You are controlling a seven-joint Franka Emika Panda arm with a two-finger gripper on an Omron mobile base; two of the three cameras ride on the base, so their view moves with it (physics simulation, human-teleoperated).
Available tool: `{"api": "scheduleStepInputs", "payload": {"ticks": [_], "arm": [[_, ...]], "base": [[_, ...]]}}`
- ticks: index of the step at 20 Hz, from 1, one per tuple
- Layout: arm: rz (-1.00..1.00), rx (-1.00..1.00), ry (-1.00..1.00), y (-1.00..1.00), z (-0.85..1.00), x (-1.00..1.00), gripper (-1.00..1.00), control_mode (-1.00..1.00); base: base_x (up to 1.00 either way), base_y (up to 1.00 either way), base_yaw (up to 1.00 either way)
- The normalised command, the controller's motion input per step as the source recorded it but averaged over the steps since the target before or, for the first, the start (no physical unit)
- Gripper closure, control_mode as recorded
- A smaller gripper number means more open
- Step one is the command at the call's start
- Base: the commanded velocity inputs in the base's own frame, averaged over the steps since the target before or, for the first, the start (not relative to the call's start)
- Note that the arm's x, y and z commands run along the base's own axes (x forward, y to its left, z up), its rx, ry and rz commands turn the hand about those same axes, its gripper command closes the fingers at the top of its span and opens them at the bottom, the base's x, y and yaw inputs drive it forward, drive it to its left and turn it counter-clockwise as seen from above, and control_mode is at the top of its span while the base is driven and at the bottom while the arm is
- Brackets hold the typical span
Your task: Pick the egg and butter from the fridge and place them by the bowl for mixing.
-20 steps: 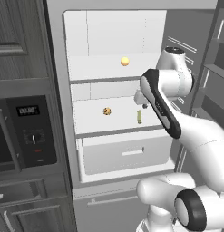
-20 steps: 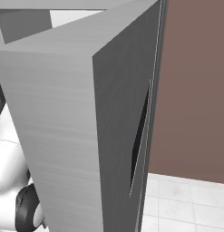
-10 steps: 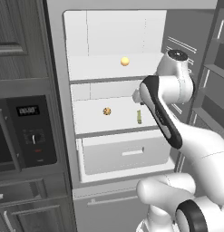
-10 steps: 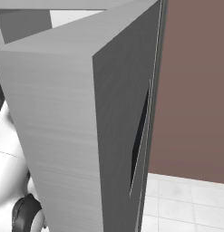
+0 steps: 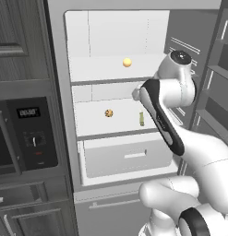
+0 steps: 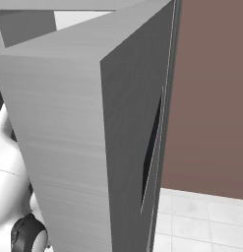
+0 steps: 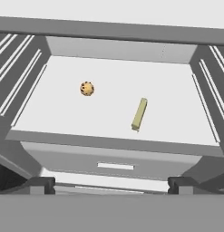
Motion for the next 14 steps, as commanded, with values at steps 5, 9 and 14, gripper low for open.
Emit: {"api": "scheduleStepInputs", "payload": {"ticks": [5, 9, 14], "arm": [[0.00, 0.00, 0.00, 0.02, 0.45, 0.21, -1.00, -1.00], [0.00, 0.00, -0.05, 0.01, 0.32, 0.34, -1.00, -1.00], [0.00, 0.00, -0.39, 0.00, 0.11, 0.38, -1.00, -1.00]], "base": [[0.00, 0.00, 0.00], [0.00, 0.00, 0.00], [0.00, 0.00, 0.00]]}}
